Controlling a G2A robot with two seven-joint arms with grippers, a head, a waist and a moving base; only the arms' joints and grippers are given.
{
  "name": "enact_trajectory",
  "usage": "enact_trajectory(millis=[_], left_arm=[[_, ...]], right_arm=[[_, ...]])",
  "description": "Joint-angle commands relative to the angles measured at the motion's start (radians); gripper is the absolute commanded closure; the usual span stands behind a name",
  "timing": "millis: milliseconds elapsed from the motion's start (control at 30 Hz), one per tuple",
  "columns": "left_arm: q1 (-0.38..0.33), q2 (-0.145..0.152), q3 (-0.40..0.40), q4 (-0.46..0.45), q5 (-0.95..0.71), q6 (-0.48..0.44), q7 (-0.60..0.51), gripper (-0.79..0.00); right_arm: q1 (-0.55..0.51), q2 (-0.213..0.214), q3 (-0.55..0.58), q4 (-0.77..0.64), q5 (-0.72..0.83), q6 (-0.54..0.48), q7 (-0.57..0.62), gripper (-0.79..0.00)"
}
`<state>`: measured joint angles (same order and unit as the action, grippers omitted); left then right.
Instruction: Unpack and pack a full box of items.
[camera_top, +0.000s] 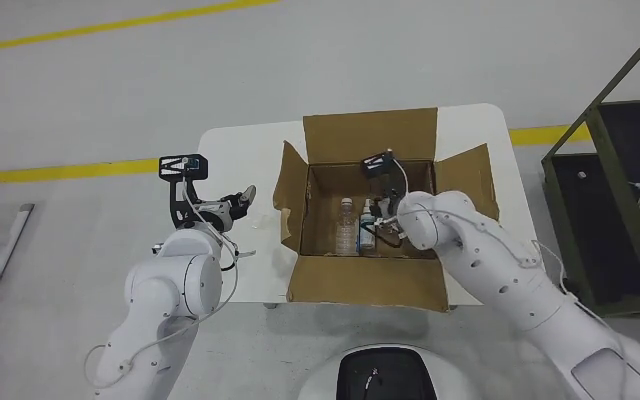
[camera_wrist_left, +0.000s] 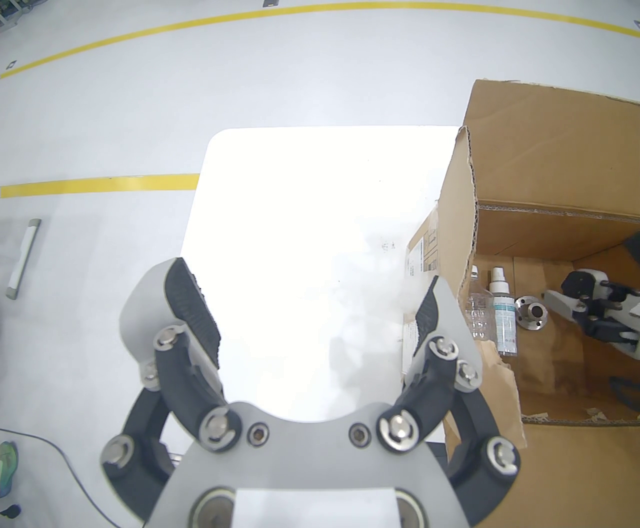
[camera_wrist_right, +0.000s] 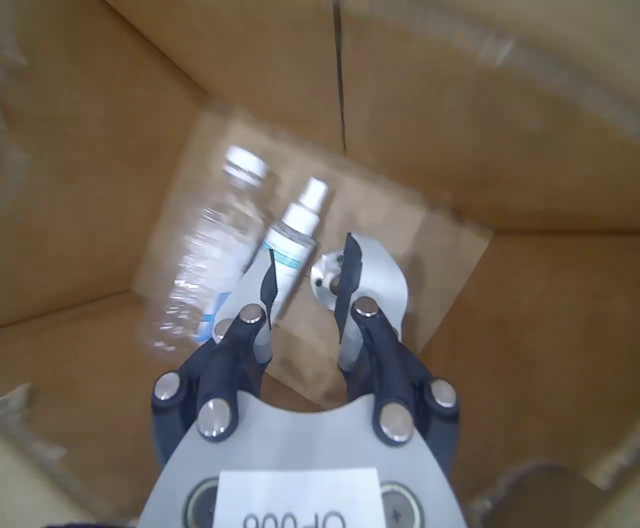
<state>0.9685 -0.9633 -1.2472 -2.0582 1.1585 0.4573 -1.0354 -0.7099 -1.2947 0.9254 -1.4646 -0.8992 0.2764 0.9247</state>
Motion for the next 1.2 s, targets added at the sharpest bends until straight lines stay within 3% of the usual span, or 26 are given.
enact_trajectory(millis=[0,133,300,500,633,867,1167], left_arm=[[0.000,0.000,0.000,0.000,0.000,0.000,0.000,-0.785],[0.000,0.000,0.000,0.000,0.000,0.000,0.000,-0.785],[0.000,0.000,0.000,0.000,0.000,0.000,0.000,-0.785],[0.000,0.000,0.000,0.000,0.000,0.000,0.000,-0.785],[0.000,0.000,0.000,0.000,0.000,0.000,0.000,-0.785],[0.000,0.000,0.000,0.000,0.000,0.000,0.000,-0.785],[0.000,0.000,0.000,0.000,0.000,0.000,0.000,-0.785]], right_arm=[[-0.062,0.026,0.127,-0.148,0.026,-0.048,-0.019,0.000],[-0.194,0.066,0.352,-0.369,0.025,-0.116,-0.060,0.000],[-0.339,0.093,0.617,-0.505,0.080,-0.137,-0.116,0.000],[-0.530,0.104,0.942,-0.566,0.232,-0.140,-0.242,0.000],[-0.622,0.109,1.072,-0.499,0.303,-0.196,-0.250,0.000],[-0.674,0.111,1.092,-0.306,0.419,-0.253,-0.224,0.000],[-0.496,0.107,0.917,0.026,0.779,-0.483,-0.067,0.000]])
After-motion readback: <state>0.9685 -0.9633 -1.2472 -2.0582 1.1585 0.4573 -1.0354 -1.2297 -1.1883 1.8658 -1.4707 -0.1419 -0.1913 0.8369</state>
